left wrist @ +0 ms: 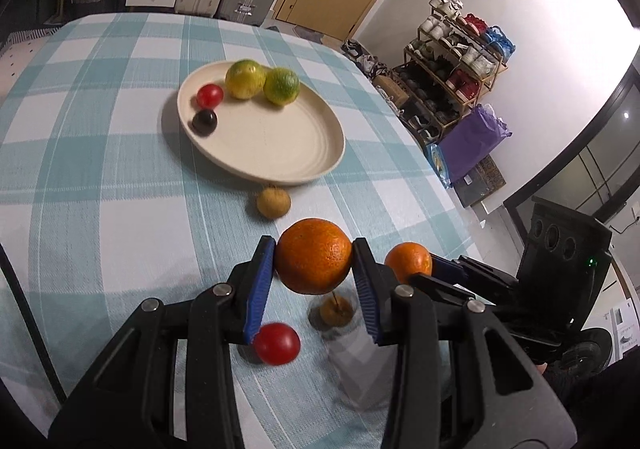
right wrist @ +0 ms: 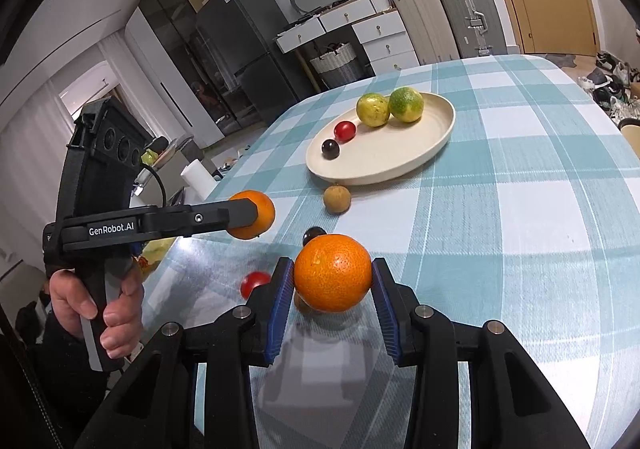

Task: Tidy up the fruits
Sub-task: 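Carry both held oranges over the cream plate and lower them onto it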

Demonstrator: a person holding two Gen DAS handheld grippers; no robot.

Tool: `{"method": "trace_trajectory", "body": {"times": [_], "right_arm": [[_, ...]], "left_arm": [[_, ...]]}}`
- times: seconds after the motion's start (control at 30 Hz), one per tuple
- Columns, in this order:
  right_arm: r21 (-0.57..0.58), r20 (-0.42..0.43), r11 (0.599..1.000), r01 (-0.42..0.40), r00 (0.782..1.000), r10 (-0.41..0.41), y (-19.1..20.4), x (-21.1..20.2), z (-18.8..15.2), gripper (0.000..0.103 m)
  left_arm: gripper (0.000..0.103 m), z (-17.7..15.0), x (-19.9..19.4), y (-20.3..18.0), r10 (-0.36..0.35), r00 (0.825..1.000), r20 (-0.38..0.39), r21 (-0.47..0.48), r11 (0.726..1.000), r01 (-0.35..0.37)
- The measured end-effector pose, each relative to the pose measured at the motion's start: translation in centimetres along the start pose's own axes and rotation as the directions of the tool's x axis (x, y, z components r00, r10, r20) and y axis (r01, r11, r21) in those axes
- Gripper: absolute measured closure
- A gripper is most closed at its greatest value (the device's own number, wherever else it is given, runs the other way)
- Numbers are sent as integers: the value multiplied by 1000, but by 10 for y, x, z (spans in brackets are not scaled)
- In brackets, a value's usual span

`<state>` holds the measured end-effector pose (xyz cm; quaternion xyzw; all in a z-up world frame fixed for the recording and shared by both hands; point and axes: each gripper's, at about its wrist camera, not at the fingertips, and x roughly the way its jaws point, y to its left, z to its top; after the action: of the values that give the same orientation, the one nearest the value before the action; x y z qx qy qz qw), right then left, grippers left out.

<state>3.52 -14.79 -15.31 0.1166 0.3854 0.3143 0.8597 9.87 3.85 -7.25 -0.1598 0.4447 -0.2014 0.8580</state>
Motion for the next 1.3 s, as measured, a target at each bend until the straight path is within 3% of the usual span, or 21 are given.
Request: {"method": "trace_trajectory", "body": {"times": [0.87,1.3], "right_arm": [[-79,91,996,34,995,-27,-9,41,101,63],[-37,70,998,52,996,-50,-29,95,148,63]], "left_arm": [[67,100,27,17,11,998,69,-1,1000,-11],[67,139,76,54,0,999,50,-99,995,5]]}}
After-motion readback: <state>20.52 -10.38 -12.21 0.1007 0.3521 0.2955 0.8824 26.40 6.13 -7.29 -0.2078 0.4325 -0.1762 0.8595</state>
